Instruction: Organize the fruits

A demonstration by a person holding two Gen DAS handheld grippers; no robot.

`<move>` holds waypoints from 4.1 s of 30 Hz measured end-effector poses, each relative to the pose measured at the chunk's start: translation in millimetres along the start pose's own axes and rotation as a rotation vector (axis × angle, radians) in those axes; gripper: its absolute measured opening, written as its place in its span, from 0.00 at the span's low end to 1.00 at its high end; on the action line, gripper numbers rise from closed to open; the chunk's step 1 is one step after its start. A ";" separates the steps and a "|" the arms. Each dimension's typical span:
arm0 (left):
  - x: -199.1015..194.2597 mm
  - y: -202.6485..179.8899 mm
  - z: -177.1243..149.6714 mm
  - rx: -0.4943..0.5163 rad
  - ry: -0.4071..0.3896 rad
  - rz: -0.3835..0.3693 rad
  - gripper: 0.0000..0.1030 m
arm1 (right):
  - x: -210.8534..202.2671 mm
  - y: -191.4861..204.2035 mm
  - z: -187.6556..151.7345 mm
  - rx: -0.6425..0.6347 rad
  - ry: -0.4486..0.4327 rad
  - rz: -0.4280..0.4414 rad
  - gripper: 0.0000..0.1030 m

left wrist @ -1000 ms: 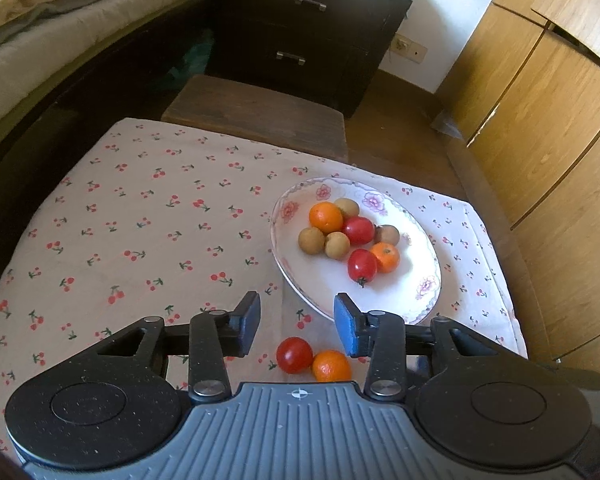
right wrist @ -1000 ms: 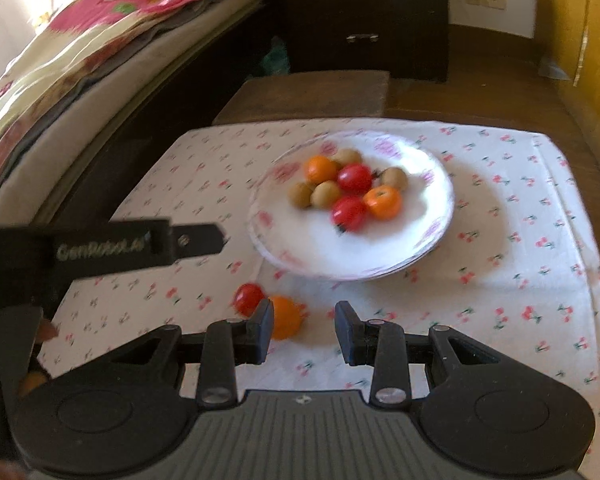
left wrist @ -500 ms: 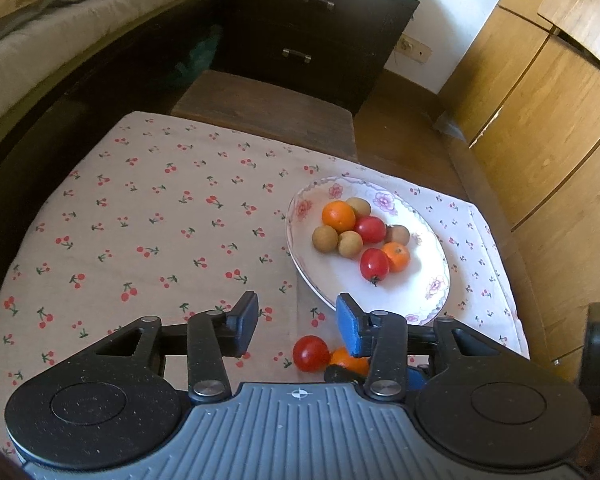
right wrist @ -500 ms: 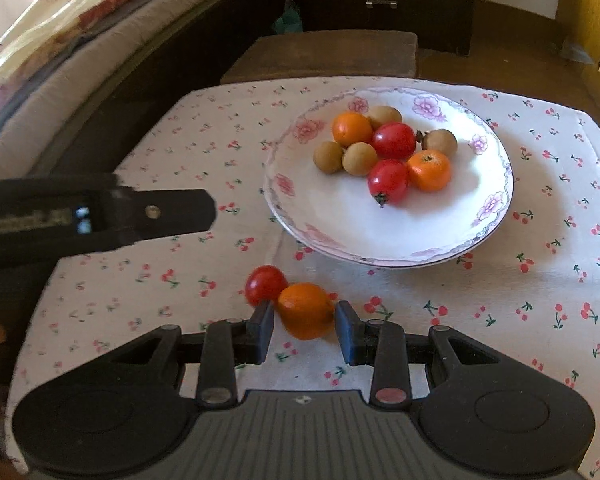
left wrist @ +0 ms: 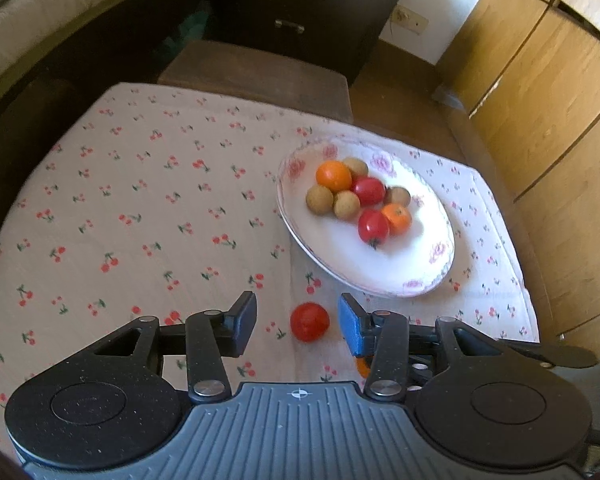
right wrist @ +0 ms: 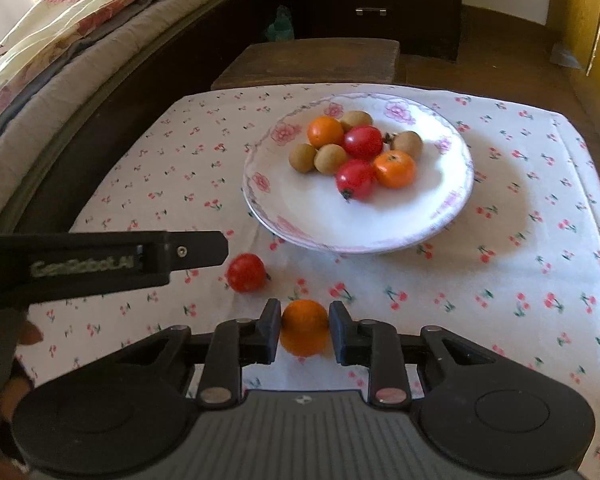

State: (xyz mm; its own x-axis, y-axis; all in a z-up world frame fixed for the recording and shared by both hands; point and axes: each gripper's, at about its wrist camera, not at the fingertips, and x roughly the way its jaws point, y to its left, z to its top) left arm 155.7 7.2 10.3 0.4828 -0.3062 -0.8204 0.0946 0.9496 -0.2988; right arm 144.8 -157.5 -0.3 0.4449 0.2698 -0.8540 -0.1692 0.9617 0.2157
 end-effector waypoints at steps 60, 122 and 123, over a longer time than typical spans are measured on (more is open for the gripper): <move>25.8 -32.6 -6.4 0.095 0.024 0.031 0.34 | -11.0 -40.0 0.8 0.099 -0.016 -0.019 0.32; 11.0 -39.3 20.5 0.032 -0.090 0.036 0.54 | -30.7 -54.8 31.0 0.197 -0.171 -0.051 0.35; 8.9 -39.8 18.2 0.038 -0.092 0.040 0.55 | -32.3 -53.4 28.4 0.191 -0.168 -0.059 0.35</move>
State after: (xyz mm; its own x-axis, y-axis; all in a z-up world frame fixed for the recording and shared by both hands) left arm 172.1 -32.2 23.8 0.5647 -0.2625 -0.7824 0.1059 0.9633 -0.2467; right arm 164.5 -216.2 29.3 0.5917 0.2018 -0.7805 0.0239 0.9634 0.2672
